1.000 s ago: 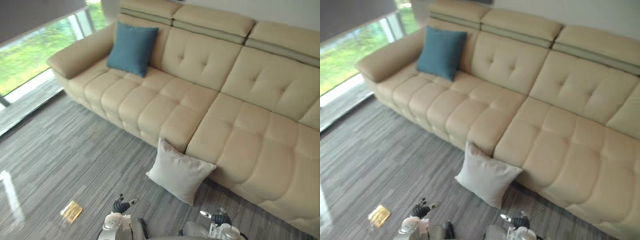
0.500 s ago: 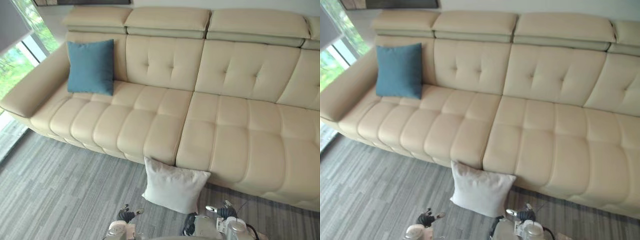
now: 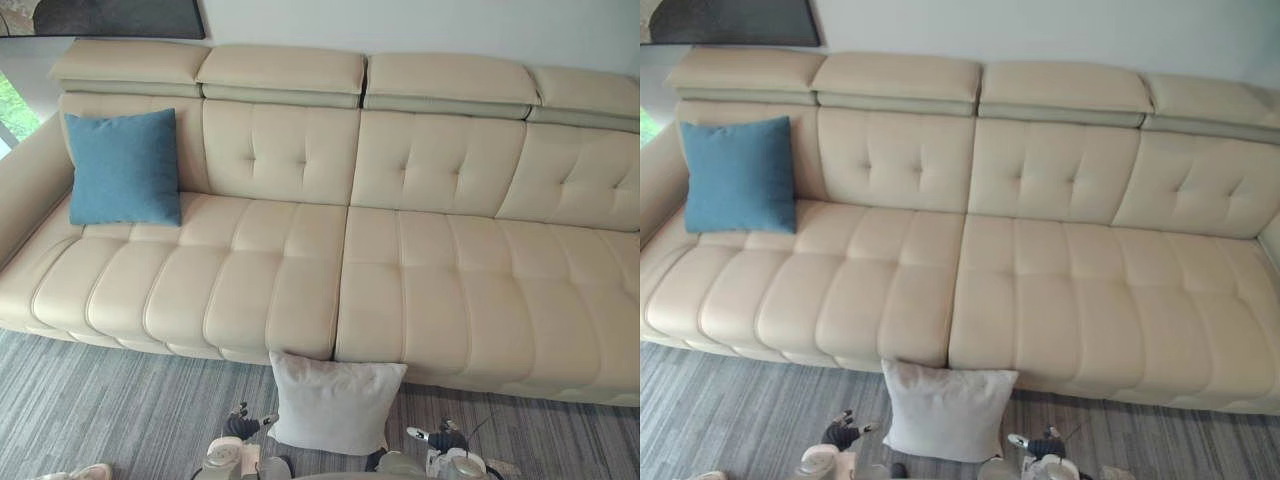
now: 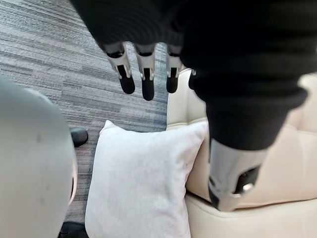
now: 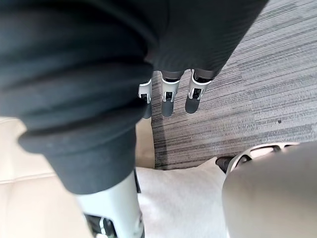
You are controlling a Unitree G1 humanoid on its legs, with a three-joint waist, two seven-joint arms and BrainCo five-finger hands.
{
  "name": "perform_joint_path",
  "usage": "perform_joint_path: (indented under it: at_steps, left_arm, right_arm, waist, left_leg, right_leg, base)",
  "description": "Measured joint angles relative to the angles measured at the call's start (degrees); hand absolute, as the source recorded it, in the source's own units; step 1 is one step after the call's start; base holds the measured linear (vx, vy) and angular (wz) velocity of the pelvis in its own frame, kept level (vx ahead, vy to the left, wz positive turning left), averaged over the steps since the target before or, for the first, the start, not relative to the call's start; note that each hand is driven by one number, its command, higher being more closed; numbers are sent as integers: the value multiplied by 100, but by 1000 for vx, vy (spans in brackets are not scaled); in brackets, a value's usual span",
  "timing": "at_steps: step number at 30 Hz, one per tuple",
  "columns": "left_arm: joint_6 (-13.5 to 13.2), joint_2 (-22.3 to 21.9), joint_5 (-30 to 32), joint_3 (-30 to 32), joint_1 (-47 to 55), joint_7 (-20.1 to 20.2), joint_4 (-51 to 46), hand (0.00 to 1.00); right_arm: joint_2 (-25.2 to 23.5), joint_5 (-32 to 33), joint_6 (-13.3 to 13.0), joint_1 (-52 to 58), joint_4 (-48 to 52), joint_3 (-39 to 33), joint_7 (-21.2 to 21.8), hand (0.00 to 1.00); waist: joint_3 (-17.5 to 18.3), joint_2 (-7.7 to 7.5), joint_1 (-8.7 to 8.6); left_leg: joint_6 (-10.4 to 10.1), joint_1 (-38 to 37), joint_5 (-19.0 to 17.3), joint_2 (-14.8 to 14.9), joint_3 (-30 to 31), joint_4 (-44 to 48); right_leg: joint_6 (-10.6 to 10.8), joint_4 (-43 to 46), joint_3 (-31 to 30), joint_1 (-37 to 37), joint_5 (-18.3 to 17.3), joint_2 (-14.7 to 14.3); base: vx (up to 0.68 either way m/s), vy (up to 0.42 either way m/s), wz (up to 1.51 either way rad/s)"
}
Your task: Pick up cushions and gather them together orderly.
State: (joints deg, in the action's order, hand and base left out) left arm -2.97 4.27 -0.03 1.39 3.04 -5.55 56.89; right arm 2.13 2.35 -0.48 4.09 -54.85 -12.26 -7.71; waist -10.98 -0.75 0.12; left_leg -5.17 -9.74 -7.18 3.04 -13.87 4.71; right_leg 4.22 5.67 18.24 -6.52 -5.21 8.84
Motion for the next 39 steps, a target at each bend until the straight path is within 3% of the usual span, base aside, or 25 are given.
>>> perform_joint_path:
  at_steps: [7,11,15,16,17,18,19,21,24,31,39]
  left_arm:
    - [-2,-59,0,80,19,-4,17,0]
    - [-3,-57,1,152,-5,-11,70,0]
    - [12,36,-13,158,-120,-70,53,0]
    - [10,-10,-16,170,-97,-82,12,0]
    - [8,21,-26,169,-74,-88,-18,0]
    - [4,104,-35,156,15,-98,-100,0]
    - [6,134,-52,165,50,-109,-153,0]
    - [-9,56,-131,199,109,-180,-185,0]
    - [-2,-31,-146,196,50,-195,-190,0]
    - [-19,-83,-251,248,45,-199,-238,0]
    - [-3,-88,-296,432,18,-246,-456,0]
  right_arm:
    - [12,-10,9,-42,-73,-51,30,0]
    - [35,-16,16,-137,-91,39,32,0]
    - [29,-14,13,-197,-105,162,31,0]
    - [39,-10,14,-233,-126,152,25,0]
    - [14,-9,11,-286,-126,164,13,0]
    - [5,-15,7,-241,-219,211,11,0]
    - [8,-15,19,-186,-290,227,6,0]
    - [131,-11,7,-158,-334,225,-22,0]
    - [161,42,8,-161,-310,175,-55,0]
    - [95,52,7,-103,-223,11,-183,0]
    - [-125,281,-25,37,346,-290,-239,0]
  waist:
    - [-4,59,26]
    - [-11,60,32]
    - [-92,-90,15]
    - [-80,-29,40]
    - [-85,-109,27]
    - [-12,-245,44]
    - [46,-334,69]
    - [170,-160,273]
    - [20,3,258]
    - [-42,-12,280]
    - [-199,-68,274]
  left_leg:
    - [5,-218,-3,109,-352,-82]
    - [19,-219,-11,138,-691,-167]
    - [114,5,-68,99,-747,-28]
    - [164,120,-130,249,-765,0]
    - [166,163,-141,189,-708,50]
    - [161,144,-135,103,-637,50]
    - [152,134,-132,52,-618,64]
    - [97,306,-83,200,-507,142]
    - [70,471,9,252,-284,248]
    - [46,501,108,260,19,268]
    - [145,1031,-91,241,-126,829]
  right_leg:
    - [-47,-3,-528,88,31,-224]
    - [-89,329,-1015,577,35,-320]
    - [-33,641,-1074,966,37,-260]
    - [-88,813,-938,954,-118,-236]
    - [-137,1761,-698,1111,-521,-60]
    - [-72,2062,-618,1015,-812,47]
    - [-97,1800,-645,891,-922,49]
    - [-205,852,-635,569,-587,-255]
    - [-255,691,-449,537,-452,-296]
    - [-288,623,-127,384,-431,-271]
    - [-228,1438,-216,1041,-670,23]
  base:
    - [29,-20,-42]
    - [-40,-10,-70]
    - [-93,-9,-14]
    - [-98,-10,30]
    - [-41,-27,43]
    - [27,-45,34]
    - [50,-92,13]
    - [20,-65,-4]
    - [-31,-50,25]
    - [-54,-31,25]
    - [-53,14,-5]
